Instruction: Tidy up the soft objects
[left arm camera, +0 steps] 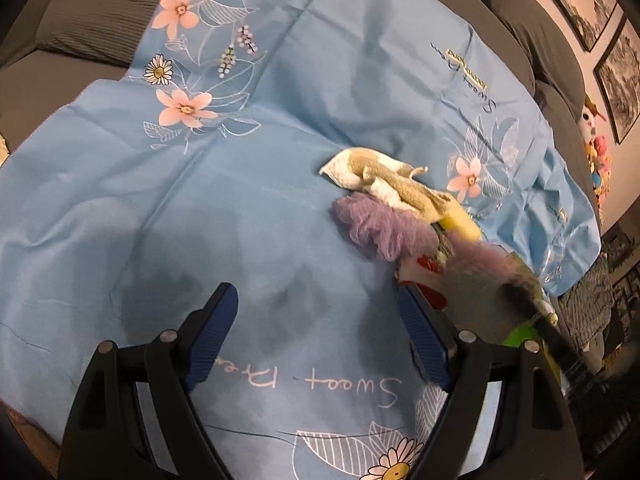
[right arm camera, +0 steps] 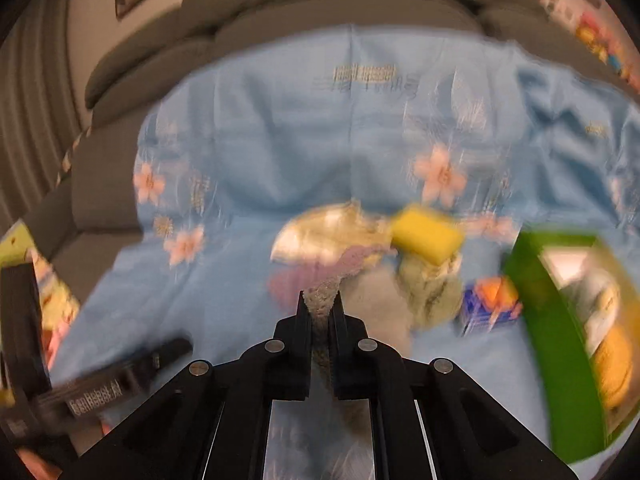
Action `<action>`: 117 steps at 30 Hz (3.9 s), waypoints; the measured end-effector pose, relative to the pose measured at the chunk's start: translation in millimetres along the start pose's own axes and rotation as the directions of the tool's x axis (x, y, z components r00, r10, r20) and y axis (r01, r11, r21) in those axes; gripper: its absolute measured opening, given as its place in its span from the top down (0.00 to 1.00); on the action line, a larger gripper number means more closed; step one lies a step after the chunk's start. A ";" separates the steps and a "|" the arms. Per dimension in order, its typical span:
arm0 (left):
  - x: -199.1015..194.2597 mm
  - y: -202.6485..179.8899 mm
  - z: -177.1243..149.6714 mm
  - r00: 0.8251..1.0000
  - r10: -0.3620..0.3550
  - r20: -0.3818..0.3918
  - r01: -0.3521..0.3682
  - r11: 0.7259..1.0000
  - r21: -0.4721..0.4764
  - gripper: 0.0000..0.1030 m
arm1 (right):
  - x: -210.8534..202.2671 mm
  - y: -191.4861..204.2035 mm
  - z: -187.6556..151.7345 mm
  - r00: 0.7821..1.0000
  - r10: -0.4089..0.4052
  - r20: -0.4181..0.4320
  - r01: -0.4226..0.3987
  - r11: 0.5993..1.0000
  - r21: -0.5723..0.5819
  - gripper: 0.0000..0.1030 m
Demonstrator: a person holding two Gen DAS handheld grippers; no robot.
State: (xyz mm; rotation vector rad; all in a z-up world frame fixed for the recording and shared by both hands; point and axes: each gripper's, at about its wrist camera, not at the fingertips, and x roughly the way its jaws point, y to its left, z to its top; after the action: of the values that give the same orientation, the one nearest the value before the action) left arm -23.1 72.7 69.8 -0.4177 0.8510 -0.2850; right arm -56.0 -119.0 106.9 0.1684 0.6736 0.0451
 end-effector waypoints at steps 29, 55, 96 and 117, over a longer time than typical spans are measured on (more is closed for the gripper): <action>74.0 -70.4 -61.7 0.960 -0.089 -0.265 0.144 0.970 0.195 0.43 | 65.6 -101.1 -28.1 0.933 0.182 -0.310 -0.061 0.931 0.361 0.29; 20.7 -237.1 -49.8 0.946 -0.323 -0.035 0.291 0.795 0.533 0.84 | -65.7 -165.6 39.0 0.988 0.117 0.101 -0.147 0.918 0.369 0.71; 73.6 -332.6 -95.1 0.877 -0.363 -0.316 0.480 0.700 0.528 0.20 | -97.7 -321.9 -12.0 0.945 -0.321 0.059 0.194 0.700 0.688 0.31; 37.2 -81.6 -25.2 1.000 -0.003 0.007 0.001 0.960 0.282 0.09 | -49.0 -165.9 25.7 0.989 -0.064 0.136 0.007 0.926 0.378 0.11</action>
State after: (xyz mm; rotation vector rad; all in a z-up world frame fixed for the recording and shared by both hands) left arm -25.4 -20.4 68.2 -0.1532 0.7890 -0.4005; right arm -80.4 -290.8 128.7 0.5257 0.5323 -0.1326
